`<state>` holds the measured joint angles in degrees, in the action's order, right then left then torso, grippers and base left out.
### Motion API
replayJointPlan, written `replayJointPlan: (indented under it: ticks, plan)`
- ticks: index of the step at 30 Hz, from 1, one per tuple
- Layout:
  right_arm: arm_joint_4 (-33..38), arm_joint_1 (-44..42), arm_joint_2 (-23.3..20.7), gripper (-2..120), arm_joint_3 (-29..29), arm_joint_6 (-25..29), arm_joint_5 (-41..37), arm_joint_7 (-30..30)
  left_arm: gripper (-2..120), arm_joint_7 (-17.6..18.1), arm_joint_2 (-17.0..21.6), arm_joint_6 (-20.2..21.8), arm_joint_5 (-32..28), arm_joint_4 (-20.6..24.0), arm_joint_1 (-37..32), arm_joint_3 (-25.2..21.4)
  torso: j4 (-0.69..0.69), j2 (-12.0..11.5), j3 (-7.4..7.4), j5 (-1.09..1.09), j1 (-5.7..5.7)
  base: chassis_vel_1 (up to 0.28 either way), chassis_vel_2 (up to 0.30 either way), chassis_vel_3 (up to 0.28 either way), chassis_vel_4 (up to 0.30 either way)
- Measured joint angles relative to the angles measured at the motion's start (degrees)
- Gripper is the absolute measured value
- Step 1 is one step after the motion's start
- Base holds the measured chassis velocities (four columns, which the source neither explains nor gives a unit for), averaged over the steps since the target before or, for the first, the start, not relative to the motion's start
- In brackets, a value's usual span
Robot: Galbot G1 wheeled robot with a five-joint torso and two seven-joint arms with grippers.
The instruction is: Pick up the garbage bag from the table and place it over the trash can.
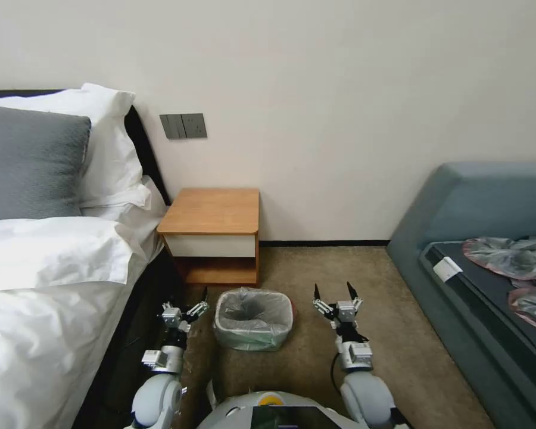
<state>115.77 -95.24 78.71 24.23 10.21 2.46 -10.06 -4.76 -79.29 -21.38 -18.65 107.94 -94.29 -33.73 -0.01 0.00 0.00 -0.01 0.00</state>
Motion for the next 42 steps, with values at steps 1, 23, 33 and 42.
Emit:
replayJointPlan:
  ticks: [1,23,33,42]
  plan:
    - [0.05,-0.05,-0.03,100,0.11,0.01,-0.06,0.32,99,0.07,0.00,0.01,0.00,0.02,0.00,0.01,0.00,0.00,0.00,0.01,0.00,0.000,0.000,0.000,0.000]
    - [0.25,-0.06,-0.21,100,0.01,0.03,-0.16,0.64,99,0.27,0.00,0.50,-0.02,0.25,-0.03,0.09,0.01,0.00,0.00,0.01,0.00,0.000,0.000,0.000,0.000]
    - [0.28,-0.02,-0.24,100,-0.04,0.02,-0.16,0.62,99,0.31,0.00,0.57,-0.05,0.29,-0.04,0.09,0.01,0.00,0.00,0.01,0.00,0.000,0.000,0.000,0.000]
    - [0.28,-0.02,-0.24,100,-0.06,0.00,-0.16,0.59,99,0.32,-0.01,0.61,-0.05,0.30,-0.04,0.09,0.01,0.00,0.00,0.01,0.00,0.000,0.000,0.000,0.000]
